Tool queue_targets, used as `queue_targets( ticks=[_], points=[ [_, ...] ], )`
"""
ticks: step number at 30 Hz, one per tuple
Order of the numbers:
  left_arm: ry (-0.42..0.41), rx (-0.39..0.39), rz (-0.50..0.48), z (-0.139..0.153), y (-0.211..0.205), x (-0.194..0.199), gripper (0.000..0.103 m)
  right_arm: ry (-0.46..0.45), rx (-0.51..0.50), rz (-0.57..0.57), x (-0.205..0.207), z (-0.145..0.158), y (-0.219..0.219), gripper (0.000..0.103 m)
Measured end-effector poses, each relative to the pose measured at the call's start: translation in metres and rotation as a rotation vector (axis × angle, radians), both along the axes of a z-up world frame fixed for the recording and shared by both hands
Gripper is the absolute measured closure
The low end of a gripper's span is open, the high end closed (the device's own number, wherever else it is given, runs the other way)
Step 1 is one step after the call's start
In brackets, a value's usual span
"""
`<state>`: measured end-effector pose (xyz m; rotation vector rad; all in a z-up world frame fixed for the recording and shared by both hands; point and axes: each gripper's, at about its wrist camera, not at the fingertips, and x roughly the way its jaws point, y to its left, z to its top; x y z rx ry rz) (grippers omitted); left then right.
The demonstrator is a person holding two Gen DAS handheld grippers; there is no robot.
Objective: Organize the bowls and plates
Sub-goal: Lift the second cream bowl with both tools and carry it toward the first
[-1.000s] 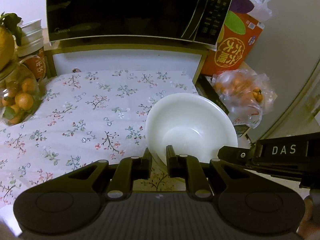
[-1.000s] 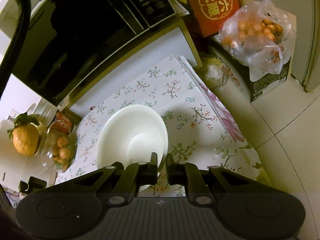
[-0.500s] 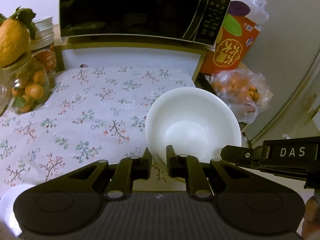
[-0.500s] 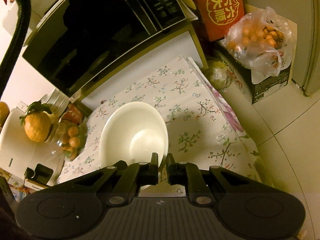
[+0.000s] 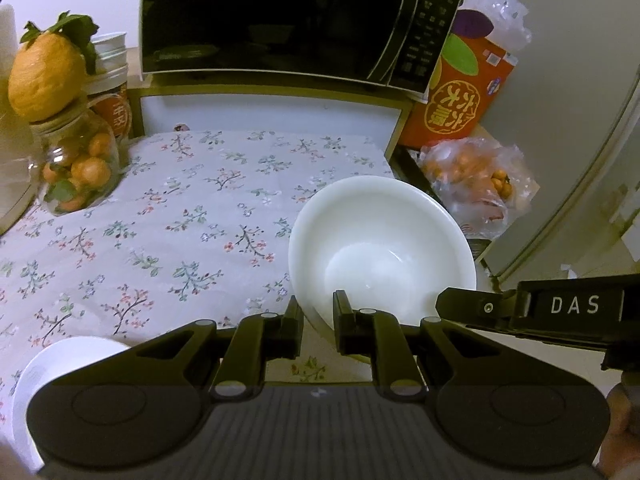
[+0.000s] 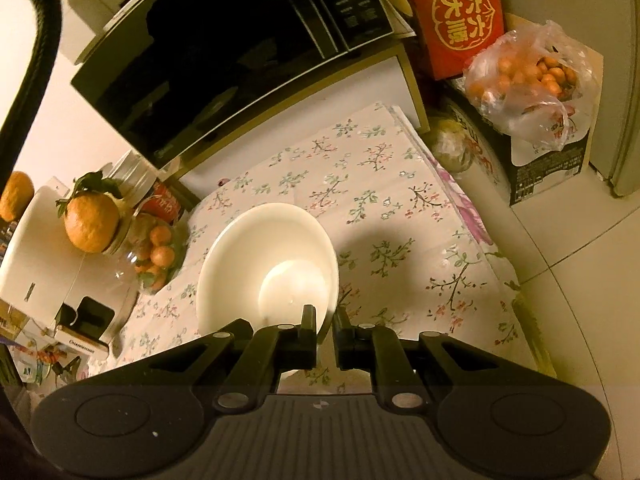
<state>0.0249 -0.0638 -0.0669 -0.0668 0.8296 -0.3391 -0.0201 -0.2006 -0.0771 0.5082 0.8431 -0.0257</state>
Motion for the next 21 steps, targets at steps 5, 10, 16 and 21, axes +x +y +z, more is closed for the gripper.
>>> queue_targets(
  ticks=[5,10,16,21],
  points=[
    [0.017,-0.015,0.013,0.001,0.012,-0.01,0.09,0.002,-0.027,0.034,-0.007,0.003,0.013,0.093],
    [0.045,-0.025,0.013,0.0,0.021,-0.023,0.09,0.013,-0.05,0.07,-0.016,0.004,0.024,0.093],
    [0.062,-0.017,0.001,-0.002,0.025,-0.04,0.089,0.027,-0.078,0.101,-0.034,0.003,0.036,0.092],
    [0.075,-0.005,-0.01,-0.006,0.024,-0.049,0.088,0.037,-0.094,0.119,-0.044,0.001,0.039,0.092]
  ],
)
